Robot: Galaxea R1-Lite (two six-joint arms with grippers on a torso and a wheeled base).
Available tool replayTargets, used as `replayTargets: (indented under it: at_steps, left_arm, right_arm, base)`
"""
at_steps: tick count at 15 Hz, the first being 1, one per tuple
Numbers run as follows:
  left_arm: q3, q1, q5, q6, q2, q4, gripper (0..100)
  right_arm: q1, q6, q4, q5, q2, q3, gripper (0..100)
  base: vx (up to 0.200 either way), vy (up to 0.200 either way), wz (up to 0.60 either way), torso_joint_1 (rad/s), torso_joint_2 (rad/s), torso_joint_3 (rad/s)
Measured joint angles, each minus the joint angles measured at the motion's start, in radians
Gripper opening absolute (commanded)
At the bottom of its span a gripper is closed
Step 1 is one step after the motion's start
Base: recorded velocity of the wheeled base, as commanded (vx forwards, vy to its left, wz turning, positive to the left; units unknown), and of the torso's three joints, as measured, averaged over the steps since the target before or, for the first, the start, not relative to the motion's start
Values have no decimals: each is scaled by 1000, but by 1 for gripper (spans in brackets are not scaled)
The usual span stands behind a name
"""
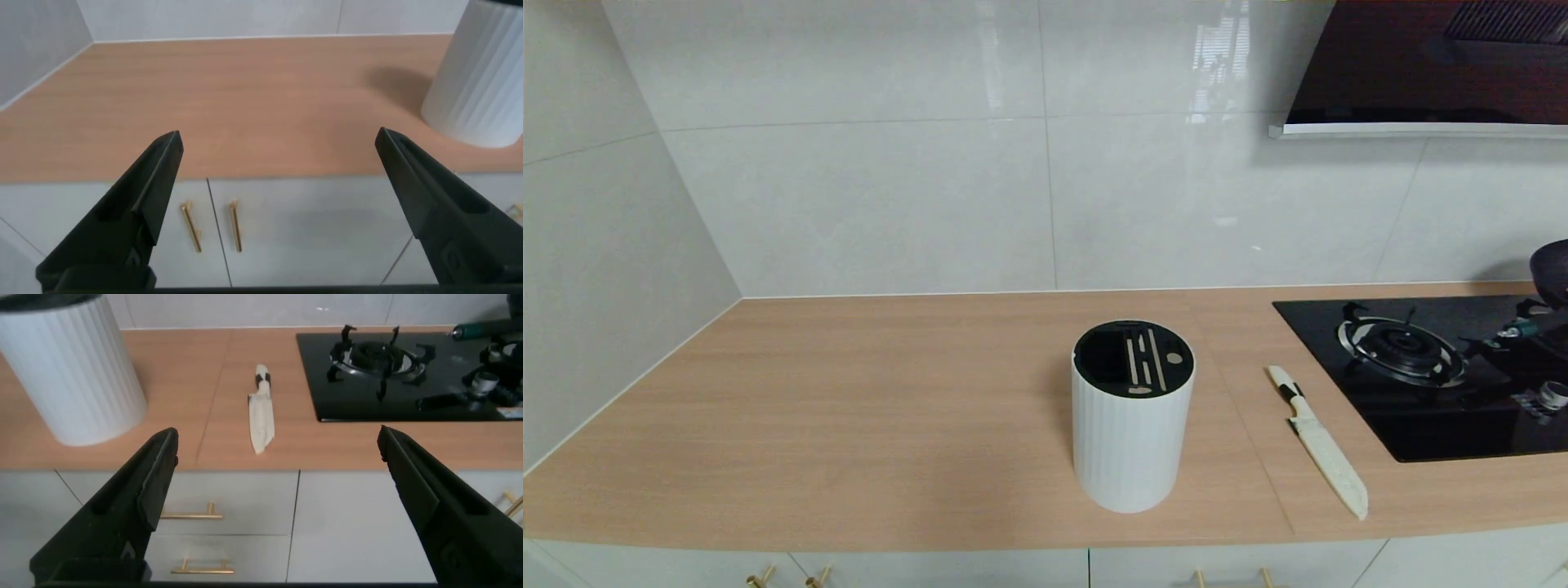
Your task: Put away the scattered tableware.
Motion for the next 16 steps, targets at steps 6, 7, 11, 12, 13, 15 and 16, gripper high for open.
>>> replayTargets:
  at_steps: [6, 7, 11, 12, 13, 15, 16]
  left_arm:
    - [0, 0, 0, 0, 0, 0, 100]
    - [0, 0, 0, 0, 0, 0, 100]
    - [0, 0, 0, 0, 0, 1, 100]
    - [0, 0, 0, 0, 0, 1, 100]
    - [0, 0, 0, 0, 0, 0, 100]
    - [0, 0, 0, 0, 0, 0, 100]
    - [0, 0, 0, 0, 0, 1, 100]
  right_arm:
    - [0, 0, 0, 0, 0, 0, 100]
    - [0, 0, 0, 0, 0, 0, 100]
    - [0, -25, -1, 2, 0, 0, 100]
    - [0, -44, -1, 2, 0, 0, 100]
    - [0, -52, -1, 4, 0, -4, 100]
    - [0, -40, 8, 9, 18, -77, 100]
    - [0, -33, 10, 20, 49, -126, 100]
  base:
    - [0, 0, 0, 85, -180, -98]
    - [0, 0, 0, 0, 0, 0]
    - [0, 0, 0, 0, 0, 0]
    - [0, 0, 0, 0, 0, 0]
    - [0, 0, 0, 0, 0, 0]
    - [0, 0, 0, 0, 0, 0]
    - [0, 0, 0, 0, 0, 0]
